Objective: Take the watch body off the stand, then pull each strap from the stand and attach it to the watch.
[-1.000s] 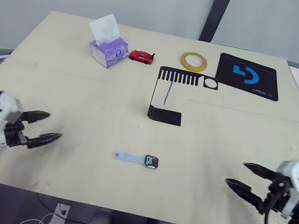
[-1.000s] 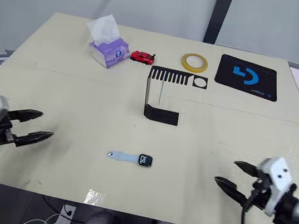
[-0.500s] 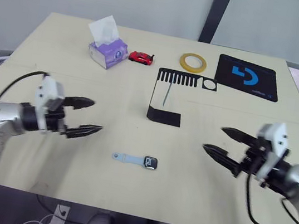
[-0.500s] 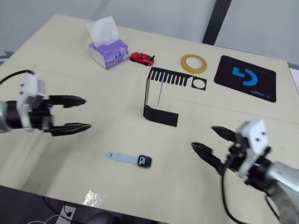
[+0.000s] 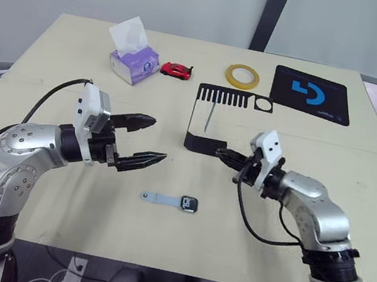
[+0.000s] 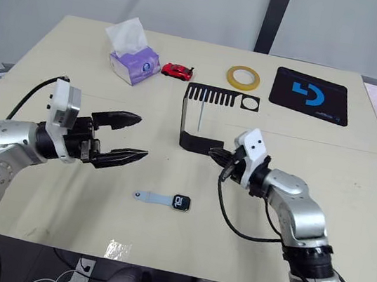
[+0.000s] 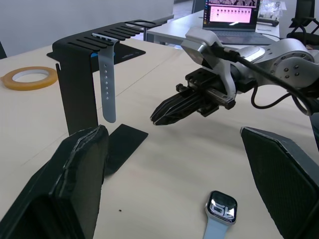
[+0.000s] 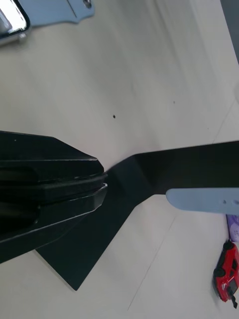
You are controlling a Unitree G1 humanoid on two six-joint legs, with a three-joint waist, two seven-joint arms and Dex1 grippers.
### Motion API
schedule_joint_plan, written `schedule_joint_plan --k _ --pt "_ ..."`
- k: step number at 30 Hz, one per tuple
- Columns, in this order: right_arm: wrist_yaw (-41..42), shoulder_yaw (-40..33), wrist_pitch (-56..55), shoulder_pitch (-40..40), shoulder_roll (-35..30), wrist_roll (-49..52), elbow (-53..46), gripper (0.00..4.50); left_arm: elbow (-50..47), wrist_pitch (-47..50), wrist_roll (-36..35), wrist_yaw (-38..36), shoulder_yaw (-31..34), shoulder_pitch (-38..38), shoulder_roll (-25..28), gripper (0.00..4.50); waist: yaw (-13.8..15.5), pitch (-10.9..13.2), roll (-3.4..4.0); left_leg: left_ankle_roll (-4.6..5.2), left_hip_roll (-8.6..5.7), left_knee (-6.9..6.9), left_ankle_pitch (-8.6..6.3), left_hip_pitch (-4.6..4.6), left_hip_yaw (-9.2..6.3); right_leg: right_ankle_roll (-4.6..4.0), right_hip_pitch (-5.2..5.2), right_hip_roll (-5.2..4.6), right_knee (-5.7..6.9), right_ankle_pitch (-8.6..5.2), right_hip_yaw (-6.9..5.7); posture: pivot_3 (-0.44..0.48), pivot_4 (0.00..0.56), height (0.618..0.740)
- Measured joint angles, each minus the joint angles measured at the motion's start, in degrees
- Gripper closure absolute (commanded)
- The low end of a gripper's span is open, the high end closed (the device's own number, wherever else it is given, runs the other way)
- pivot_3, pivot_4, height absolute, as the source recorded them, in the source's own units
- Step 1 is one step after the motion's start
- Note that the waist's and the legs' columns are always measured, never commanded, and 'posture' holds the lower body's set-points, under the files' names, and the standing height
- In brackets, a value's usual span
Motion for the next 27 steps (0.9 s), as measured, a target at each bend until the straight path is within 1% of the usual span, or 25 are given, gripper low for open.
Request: schedule_joint_plan --k 4,6,9,11,20,27 --pt "-0.37 0.55 -1.86 -1.4 0.96 -1.63 3.14 4.45 -0.25 -0.27 0.1 -0.14 0.01 0.51 0.39 0.0 0.0 0.0 0.0 -0.07 0.02 -0.04 0.04 -0.03 -0.01 0.0 -0.03 0.01 0.04 0.0 -0.02 0.0 0.15 0.738" --pt "-2.08 1.52 -4.48 -5.62 4.03 -4.32 10.38 4.45 -1.09 -0.67 0.74 -0.35 -1.12 1.28 0.47 0.0 -0.44 0.0 0.0 -0.09 0.01 -0.01 0.05 -0.01 0.1 0.01 -0.05 0.0 0.03 0.0 0.05 0.0 0.15 0.738" --pt "-3.54 1.8 -8.35 -9.15 6.71 -7.21 18.48 4.45 -2.02 -0.9 1.02 -0.32 -1.93 1.49 0.44 0.0 -0.36 0.0 0.0 -0.17 0.02 -0.04 0.1 -0.09 0.08 0.0 -0.17 0.01 0.13 0.0 0.04 0.0 0.15 0.738" --pt "-3.79 1.81 -10.0 -10.15 7.73 -8.44 21.58 4.45 -2.03 -1.05 1.12 -0.25 -2.09 1.49 0.44 0.0 -0.37 0.0 0.0 -0.18 0.01 -0.04 0.1 -0.12 0.13 0.0 -0.21 0.0 0.15 0.0 0.06 0.0 0.15 0.738" --pt "-4.51 1.78 -11.74 -11.66 9.05 -12.12 28.64 4.45 -2.13 -1.29 1.51 1.12 -3.38 1.41 0.25 0.0 -0.51 0.0 0.0 -0.19 0.02 -0.04 0.11 -0.1 0.17 0.01 -0.22 0.0 0.14 0.01 0.1 0.0 0.15 0.738" --pt "-4.69 1.74 -10.35 -12.14 9.04 -12.59 28.92 4.45 -2.86 -1.31 1.64 4.34 -4.01 1.35 -1.91 0.0 -0.76 -0.03 -0.03 -0.19 0.02 -0.03 0.11 -0.07 0.16 0.01 -0.21 -0.01 0.15 0.01 0.1 0.0 0.15 0.738"
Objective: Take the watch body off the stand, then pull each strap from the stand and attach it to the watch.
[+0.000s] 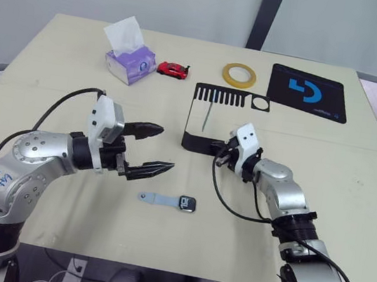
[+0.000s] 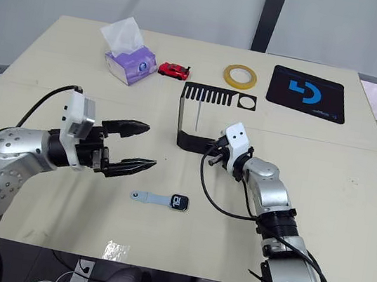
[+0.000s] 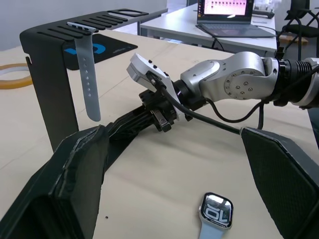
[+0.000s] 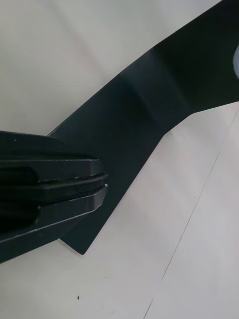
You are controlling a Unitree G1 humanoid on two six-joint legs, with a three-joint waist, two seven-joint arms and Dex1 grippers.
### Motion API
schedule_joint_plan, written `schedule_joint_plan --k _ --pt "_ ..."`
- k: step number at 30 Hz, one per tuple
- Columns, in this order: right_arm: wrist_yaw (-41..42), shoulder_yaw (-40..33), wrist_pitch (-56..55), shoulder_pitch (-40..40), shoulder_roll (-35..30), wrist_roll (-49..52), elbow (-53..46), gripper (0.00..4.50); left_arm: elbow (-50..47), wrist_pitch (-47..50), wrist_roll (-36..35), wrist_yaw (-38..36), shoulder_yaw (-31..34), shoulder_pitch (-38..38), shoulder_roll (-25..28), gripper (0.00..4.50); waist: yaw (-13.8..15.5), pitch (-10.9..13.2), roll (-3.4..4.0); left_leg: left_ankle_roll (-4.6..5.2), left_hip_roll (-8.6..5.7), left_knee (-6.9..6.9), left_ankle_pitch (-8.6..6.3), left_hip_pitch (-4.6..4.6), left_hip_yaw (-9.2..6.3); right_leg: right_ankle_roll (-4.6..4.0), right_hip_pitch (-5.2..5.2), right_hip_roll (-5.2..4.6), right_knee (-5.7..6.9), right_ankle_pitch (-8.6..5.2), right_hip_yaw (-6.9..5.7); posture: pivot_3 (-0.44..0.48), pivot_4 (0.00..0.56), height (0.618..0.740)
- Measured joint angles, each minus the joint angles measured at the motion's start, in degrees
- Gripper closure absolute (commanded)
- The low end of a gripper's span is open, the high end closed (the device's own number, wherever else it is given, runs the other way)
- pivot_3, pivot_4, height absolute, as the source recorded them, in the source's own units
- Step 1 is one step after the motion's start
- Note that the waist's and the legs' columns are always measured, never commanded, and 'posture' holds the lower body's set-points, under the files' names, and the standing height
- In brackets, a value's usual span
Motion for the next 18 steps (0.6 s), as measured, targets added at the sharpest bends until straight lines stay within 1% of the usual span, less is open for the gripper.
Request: schedule_joint_plan --k 1,3,4,6,8,10,15,18 --pt "0.0 -0.03 0.08 0.03 0.0 0.01 -0.07 4.45 -0.33 0.01 0.21 0.87 -0.15 -0.01 -0.5 0.0 -0.02 0.0 0.0 0.0 0.0 0.0 0.0 0.0 0.0 0.0 0.0 0.0 0.0 0.0 0.0 0.0 0.15 0.738" --pt "-0.04 -0.2 0.7 0.23 0.0 0.03 -0.54 4.45 -2.19 0.08 1.56 4.79 -1.65 0.08 -3.53 0.0 -0.01 -0.01 -0.02 0.01 -0.01 0.0 -0.01 0.01 0.0 0.0 0.02 -0.01 0.01 0.0 0.0 0.0 0.15 0.738" --pt "-0.05 -0.19 1.34 0.32 -0.01 0.02 -0.87 4.45 -3.46 0.29 3.08 8.48 -3.14 0.47 -6.28 0.0 0.02 -0.03 -0.01 0.02 -0.01 -0.01 -0.01 0.03 -0.01 0.04 0.07 -0.02 0.03 0.02 0.01 0.0 0.15 0.738" --pt "-0.29 -0.14 2.54 0.82 -0.04 -0.02 -2.33 4.45 -5.46 0.27 8.03 16.47 -7.61 1.93 -12.16 0.0 0.19 -0.04 -0.04 0.05 -0.01 0.02 -0.03 0.0 -0.02 0.07 0.08 -0.02 0.03 0.04 0.02 0.0 0.15 0.738" --pt "-0.34 -0.07 4.14 2.28 -0.22 0.0 -5.07 4.45 -6.33 0.25 14.37 23.13 -13.18 2.84 -15.56 0.0 0.48 -0.04 -0.04 0.04 -0.01 0.0 -0.03 0.01 -0.01 0.07 0.06 0.0 0.02 0.04 0.03 0.0 0.15 0.738" --pt "-0.35 -0.01 5.67 3.4 -0.41 0.0 -7.41 4.45 -7.08 0.22 18.92 27.4 -17.09 2.8 -17.85 0.0 0.6 -0.04 -0.04 0.04 -0.01 -0.01 -0.02 0.02 0.02 0.07 0.05 0.03 -0.04 0.04 0.06 0.0 0.15 0.738" --pt "-1.1 -0.03 8.66 4.59 -0.47 -0.04 -10.59 4.45 -9.0 0.25 25.87 34.61 -22.78 2.69 -24.66 0.0 0.74 -0.05 -0.05 0.14 -0.02 0.01 -0.07 0.08 0.08 0.07 0.05 0.02 -0.1 0.04 0.11 0.0 0.15 0.738" --pt "-1.34 0.0 9.27 4.59 -0.48 -0.29 -11.1 4.45 -8.61 0.43 28.41 36.73 -24.75 2.41 -26.66 0.0 0.74 -0.05 -0.05 0.16 -0.02 0.0 -0.08 0.1 0.09 0.07 0.05 0.04 -0.11 0.04 0.12 0.0 0.15 0.738"
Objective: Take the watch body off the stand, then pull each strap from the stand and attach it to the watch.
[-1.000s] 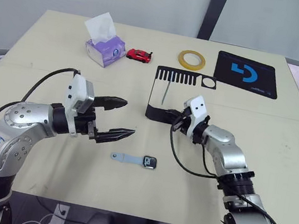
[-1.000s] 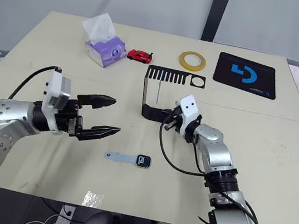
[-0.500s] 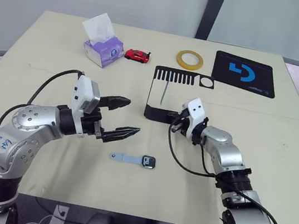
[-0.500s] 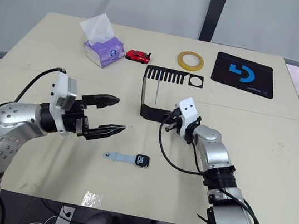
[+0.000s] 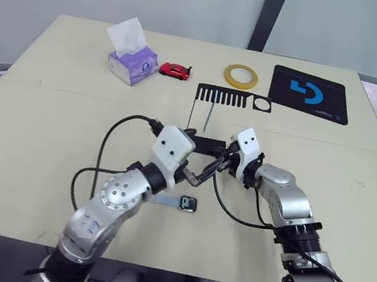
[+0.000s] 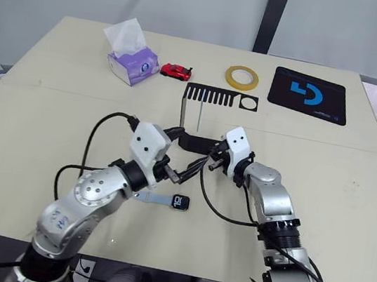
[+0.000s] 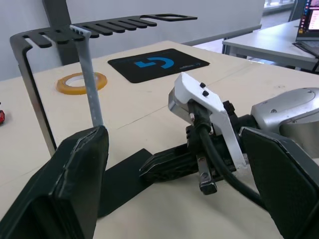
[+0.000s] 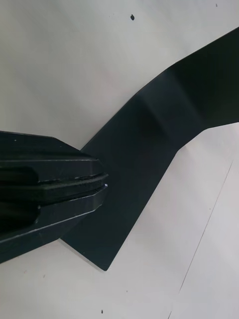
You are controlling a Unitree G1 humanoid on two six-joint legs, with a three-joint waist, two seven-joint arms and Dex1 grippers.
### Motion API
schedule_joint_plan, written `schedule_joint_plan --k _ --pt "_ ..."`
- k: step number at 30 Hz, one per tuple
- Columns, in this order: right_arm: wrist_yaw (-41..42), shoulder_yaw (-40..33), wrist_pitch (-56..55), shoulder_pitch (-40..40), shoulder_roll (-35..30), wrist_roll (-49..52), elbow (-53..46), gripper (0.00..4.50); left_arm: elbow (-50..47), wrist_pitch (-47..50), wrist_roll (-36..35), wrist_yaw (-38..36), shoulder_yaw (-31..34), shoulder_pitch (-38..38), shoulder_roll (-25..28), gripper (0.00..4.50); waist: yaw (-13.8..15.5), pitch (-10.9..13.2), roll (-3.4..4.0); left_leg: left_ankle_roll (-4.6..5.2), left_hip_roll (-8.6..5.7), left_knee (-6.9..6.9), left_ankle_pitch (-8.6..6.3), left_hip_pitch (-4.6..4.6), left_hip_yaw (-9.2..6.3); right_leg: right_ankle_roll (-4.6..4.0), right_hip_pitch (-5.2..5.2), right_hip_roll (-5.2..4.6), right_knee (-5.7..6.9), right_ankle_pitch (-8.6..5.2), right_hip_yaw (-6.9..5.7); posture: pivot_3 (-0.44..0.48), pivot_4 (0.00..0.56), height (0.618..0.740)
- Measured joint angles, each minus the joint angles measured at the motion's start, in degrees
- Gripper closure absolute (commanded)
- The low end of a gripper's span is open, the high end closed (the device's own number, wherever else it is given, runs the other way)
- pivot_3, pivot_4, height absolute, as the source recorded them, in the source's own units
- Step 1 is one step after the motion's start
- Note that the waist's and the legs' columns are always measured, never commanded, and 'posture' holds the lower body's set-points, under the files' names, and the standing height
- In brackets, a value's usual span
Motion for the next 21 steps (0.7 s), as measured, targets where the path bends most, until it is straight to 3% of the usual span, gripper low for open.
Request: schedule_joint_plan --k 13,21 --pt "0.02 0.4 0.85 -0.27 0.04 -0.52 -0.28 4.45 10.97 -2.22 11.08 7.75 -0.93 -3.79 -9.57 0.0 0.11 -0.01 -0.02 0.05 -0.01 0.03 0.0 0.0 0.01 0.0 0.0 -0.01 0.0 0.0 -0.03 0.0 0.15 0.738" --pt "0.04 0.65 0.83 -0.27 0.16 -0.7 -0.35 4.45 16.21 -5.12 12.14 10.16 0.93 -4.69 -15.1 0.0 0.11 -0.02 -0.04 0.07 -0.01 0.03 -0.01 0.01 0.05 0.0 0.0 -0.01 0.0 0.0 -0.06 0.0 0.15 0.738"
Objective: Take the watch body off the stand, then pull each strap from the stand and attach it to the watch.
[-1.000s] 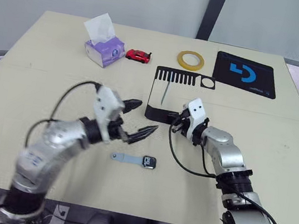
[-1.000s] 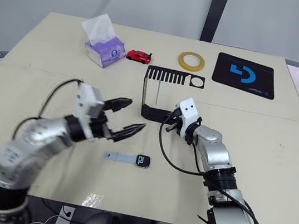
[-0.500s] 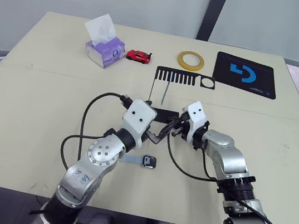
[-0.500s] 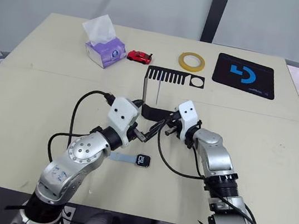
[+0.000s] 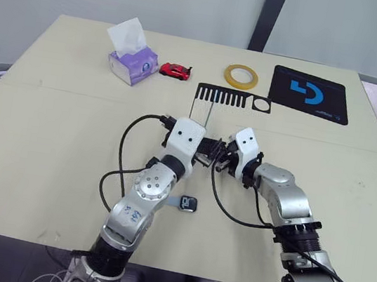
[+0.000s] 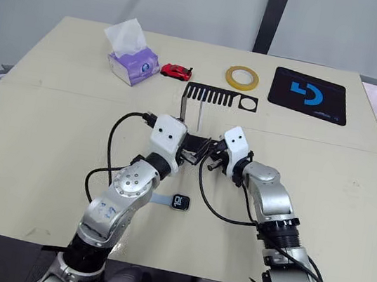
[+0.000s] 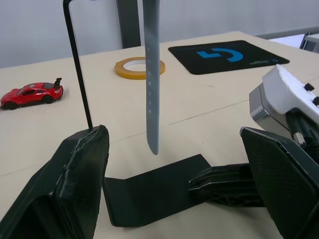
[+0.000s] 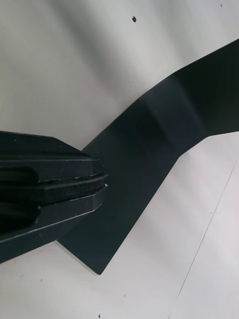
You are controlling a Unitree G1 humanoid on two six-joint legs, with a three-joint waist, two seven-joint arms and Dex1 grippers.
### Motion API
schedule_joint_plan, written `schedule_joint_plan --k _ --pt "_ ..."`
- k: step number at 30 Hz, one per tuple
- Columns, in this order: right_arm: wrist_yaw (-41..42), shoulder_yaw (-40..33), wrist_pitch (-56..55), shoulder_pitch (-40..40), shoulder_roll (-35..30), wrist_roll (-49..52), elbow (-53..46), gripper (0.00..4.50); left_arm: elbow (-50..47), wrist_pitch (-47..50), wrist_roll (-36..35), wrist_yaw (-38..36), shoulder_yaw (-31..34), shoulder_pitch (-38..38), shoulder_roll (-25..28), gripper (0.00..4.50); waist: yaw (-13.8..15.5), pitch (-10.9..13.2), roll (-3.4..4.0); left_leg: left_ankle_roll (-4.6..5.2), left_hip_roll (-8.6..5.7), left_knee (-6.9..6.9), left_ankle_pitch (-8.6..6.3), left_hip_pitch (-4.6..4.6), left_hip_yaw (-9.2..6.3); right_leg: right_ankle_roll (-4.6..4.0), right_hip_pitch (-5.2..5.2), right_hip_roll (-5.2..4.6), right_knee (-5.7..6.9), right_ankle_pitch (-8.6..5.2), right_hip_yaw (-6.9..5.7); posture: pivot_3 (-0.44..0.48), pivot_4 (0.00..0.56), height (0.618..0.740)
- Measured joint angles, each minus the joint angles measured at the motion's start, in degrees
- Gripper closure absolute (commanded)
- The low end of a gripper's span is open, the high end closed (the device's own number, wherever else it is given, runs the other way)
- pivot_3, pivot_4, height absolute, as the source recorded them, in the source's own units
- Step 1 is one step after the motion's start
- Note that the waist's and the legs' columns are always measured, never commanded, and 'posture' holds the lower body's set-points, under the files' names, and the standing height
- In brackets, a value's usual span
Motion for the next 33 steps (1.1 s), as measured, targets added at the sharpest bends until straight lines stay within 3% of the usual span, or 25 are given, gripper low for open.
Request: schedule_joint_plan --k 12,15,19,33 --pt "-0.09 -0.41 -0.05 -0.05 0.03 0.0 0.34 4.45 5.94 -3.42 1.92 1.17 1.22 -3.19 -3.28 0.0 0.07 0.0 0.0 0.03 -0.01 0.0 -0.01 0.02 0.04 0.0 0.0 0.0 0.01 0.0 -0.04 0.0 0.15 0.738" --pt "-0.11 -0.31 -0.05 -0.05 0.06 -0.01 0.3 4.5 8.66 -5.31 2.78 1.71 1.48 -4.78 -3.89 0.88 0.07 0.0 0.0 0.04 -0.02 -0.01 0.0 0.03 0.06 0.0 0.0 0.0 0.01 0.0 -0.07 0.0 0.15 0.738" --pt "-0.12 -0.34 -0.05 -0.04 0.05 -0.01 0.28 4.5 10.9 -6.98 3.35 1.93 1.7 -5.19 -4.64 2.67 0.07 0.0 -0.01 0.03 -0.01 -0.02 0.0 0.03 0.06 0.0 0.0 0.0 0.0 0.0 -0.07 0.0 0.15 0.738" --pt "-0.38 -0.73 0.06 0.39 0.04 0.0 -0.29 4.5 14.0 -10.31 4.55 2.06 2.7 -6.39 -5.12 2.67 0.13 0.0 -0.01 0.03 -0.01 -0.03 0.0 0.01 0.05 0.0 0.0 -0.02 -0.02 0.0 -0.08 0.0 0.15 0.738"
